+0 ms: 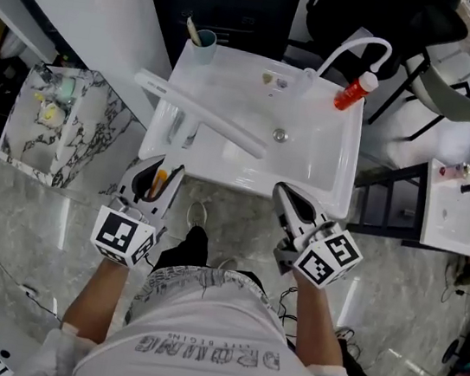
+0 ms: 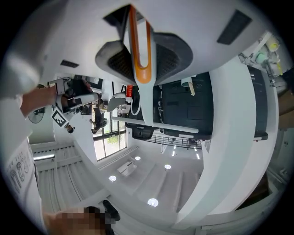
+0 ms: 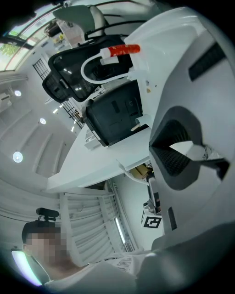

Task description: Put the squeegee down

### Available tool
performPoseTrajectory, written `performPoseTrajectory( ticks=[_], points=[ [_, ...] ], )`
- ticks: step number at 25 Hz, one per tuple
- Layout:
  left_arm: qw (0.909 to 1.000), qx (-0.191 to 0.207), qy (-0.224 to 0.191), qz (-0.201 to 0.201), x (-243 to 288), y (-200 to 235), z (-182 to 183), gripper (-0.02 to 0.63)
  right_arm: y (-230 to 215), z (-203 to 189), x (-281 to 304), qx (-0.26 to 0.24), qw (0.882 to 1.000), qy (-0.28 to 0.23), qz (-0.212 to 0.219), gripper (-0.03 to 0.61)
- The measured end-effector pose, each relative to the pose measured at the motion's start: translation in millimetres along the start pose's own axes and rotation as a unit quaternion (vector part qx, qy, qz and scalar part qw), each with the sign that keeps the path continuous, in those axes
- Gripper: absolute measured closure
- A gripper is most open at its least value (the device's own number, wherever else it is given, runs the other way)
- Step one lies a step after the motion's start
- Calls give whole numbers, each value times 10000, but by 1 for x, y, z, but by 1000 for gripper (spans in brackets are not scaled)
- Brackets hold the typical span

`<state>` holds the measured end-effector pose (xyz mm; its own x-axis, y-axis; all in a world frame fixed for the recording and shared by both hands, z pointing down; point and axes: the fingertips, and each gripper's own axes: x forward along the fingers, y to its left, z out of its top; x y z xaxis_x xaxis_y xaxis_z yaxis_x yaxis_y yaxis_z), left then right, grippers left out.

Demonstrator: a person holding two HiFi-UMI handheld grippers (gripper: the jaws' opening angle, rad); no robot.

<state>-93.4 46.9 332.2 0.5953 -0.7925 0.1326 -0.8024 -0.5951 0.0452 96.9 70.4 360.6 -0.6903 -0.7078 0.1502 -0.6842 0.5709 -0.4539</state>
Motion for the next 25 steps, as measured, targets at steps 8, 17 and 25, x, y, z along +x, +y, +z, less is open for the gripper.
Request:
performPoseTrajectory(
  ticks=[8,17,25],
  points=[
    [9999,-90,42,-85,23,44,2,494,-7,17,47,-7,9999,100,-102,571],
    [9998,-112,10,-179,43,99,7,494,-9,29,99,-27,9996,127,-243,571],
    [9993,-98,31,-361,58,139,5,494,-5,35,139,-28,9992,144,-364,571]
  ],
)
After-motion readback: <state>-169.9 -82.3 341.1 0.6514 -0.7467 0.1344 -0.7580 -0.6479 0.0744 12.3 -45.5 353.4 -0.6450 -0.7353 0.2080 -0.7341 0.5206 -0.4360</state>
